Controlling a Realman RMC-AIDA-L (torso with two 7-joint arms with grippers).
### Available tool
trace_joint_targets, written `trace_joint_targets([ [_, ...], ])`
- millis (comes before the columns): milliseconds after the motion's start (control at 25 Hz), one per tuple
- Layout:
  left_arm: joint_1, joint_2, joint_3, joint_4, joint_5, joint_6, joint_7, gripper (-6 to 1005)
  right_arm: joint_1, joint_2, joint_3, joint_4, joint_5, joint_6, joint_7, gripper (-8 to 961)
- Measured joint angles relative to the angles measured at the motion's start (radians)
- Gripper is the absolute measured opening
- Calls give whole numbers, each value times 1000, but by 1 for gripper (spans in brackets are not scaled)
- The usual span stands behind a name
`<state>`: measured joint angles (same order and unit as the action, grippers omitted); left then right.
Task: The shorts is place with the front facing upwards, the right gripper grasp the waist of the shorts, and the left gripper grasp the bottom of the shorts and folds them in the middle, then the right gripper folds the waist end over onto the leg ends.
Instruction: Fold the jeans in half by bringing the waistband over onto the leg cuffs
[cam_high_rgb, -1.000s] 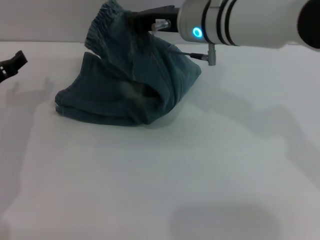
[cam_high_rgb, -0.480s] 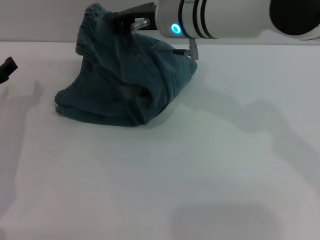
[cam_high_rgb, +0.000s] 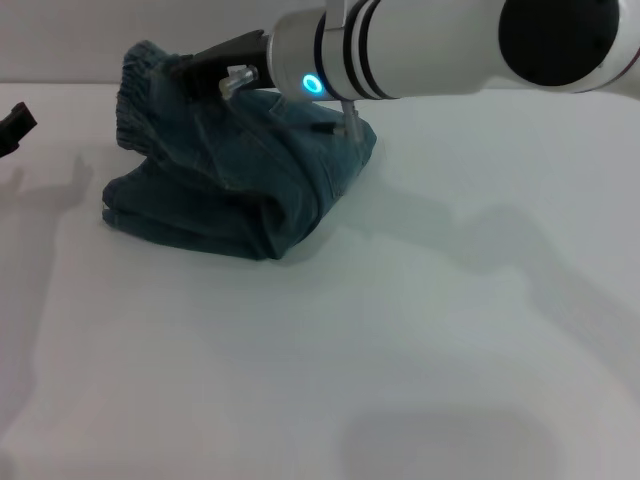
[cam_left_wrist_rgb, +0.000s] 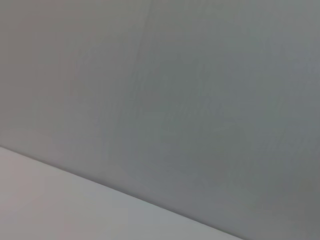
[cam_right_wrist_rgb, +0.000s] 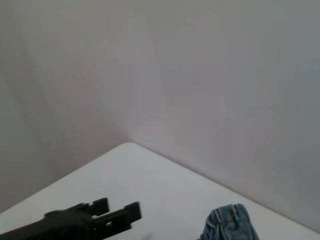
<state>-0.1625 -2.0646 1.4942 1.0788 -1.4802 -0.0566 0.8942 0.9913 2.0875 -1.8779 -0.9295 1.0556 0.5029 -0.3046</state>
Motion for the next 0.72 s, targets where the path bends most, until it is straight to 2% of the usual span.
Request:
trace_joint_targets([
  [400, 5, 2, 1, 4, 0, -9, 0, 827, 50, 3, -73, 90, 92, -9, -3, -1],
  [720, 8, 3, 1, 4, 0, -31, 1, 827, 48, 2, -76, 136, 126, -17, -38, 93],
])
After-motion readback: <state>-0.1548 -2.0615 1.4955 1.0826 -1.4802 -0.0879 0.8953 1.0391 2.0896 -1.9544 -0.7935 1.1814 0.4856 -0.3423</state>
